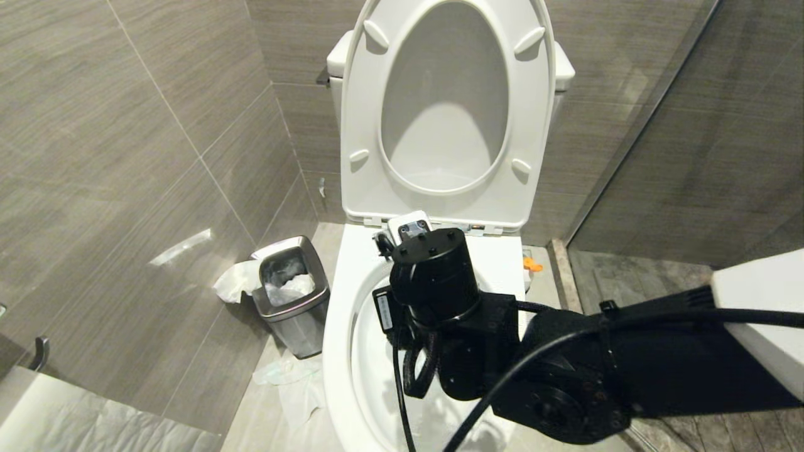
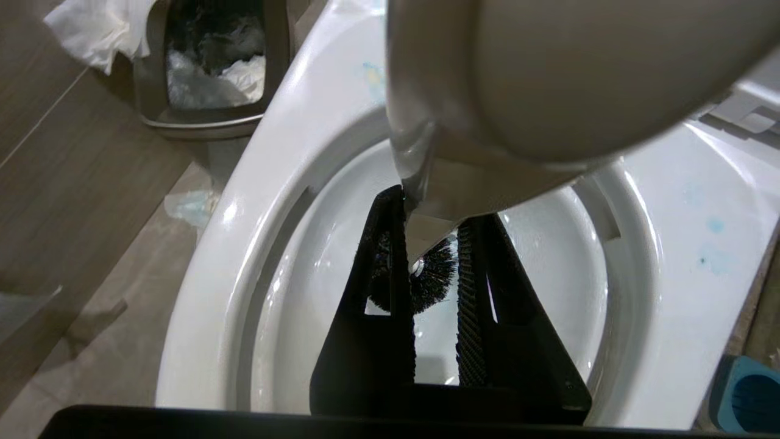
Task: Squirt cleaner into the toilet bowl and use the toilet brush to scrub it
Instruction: Scrub the toilet bowl
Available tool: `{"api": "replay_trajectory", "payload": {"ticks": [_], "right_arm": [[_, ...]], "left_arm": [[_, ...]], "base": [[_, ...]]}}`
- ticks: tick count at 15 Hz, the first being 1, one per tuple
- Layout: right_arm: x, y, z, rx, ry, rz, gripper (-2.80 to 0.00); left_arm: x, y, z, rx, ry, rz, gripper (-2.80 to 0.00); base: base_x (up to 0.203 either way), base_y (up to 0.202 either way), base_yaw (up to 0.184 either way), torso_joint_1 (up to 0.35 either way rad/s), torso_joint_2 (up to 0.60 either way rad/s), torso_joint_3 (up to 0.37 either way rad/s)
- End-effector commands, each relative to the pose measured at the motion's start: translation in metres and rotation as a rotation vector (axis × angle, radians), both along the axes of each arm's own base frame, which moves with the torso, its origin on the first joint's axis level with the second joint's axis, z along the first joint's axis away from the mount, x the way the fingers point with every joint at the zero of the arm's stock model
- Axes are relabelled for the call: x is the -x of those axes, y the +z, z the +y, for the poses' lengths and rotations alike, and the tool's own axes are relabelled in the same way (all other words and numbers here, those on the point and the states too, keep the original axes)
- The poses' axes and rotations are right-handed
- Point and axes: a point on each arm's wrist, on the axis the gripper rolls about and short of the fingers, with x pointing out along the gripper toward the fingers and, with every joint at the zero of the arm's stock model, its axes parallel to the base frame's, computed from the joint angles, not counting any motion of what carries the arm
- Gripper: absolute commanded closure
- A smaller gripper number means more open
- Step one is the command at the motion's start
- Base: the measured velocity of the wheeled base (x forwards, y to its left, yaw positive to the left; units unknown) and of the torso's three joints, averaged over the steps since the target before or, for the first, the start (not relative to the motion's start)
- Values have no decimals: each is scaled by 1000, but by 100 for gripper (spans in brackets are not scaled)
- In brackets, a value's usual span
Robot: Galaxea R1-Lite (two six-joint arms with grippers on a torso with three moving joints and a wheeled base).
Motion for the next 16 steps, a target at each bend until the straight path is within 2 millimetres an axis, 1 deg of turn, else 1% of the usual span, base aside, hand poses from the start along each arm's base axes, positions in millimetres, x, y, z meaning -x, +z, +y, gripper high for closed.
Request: {"api": "replay_trajectory", "payload": {"ticks": [1,4,6,8,10,12,14,16], "right_arm": [[-16,-15,8,15,-25,7,0],[-39,-13,4,2,-79,-13,0],[-52,-6,-9,-5,-119,-26,0],[-57,3,-24,-12,-144,-33,0],[-51,6,-36,-3,-150,-21,0],[-38,9,-50,8,-147,-6,0],[-20,9,-63,23,-130,15,0],[1,11,-70,27,-100,28,0]], "left_arm": [[0,-1,0,-1,0,4,0],[0,-1,0,-1,0,4,0],[0,-1,0,-1,0,3,0],[0,-1,0,-1,0,4,0],[0,-1,0,-1,0,4,0],[0,-1,0,-1,0,4,0],[0,-1,0,-1,0,4,0],[0,-1,0,-1,0,4,0]], "base": [[0,0,0,0,0,0],[0,0,0,0,0,0],[0,0,0,0,0,0],[0,0,0,0,0,0],[0,0,0,0,0,0],[0,0,0,0,0,0],[0,0,0,0,0,0],[0,0,0,0,0,0]]}}
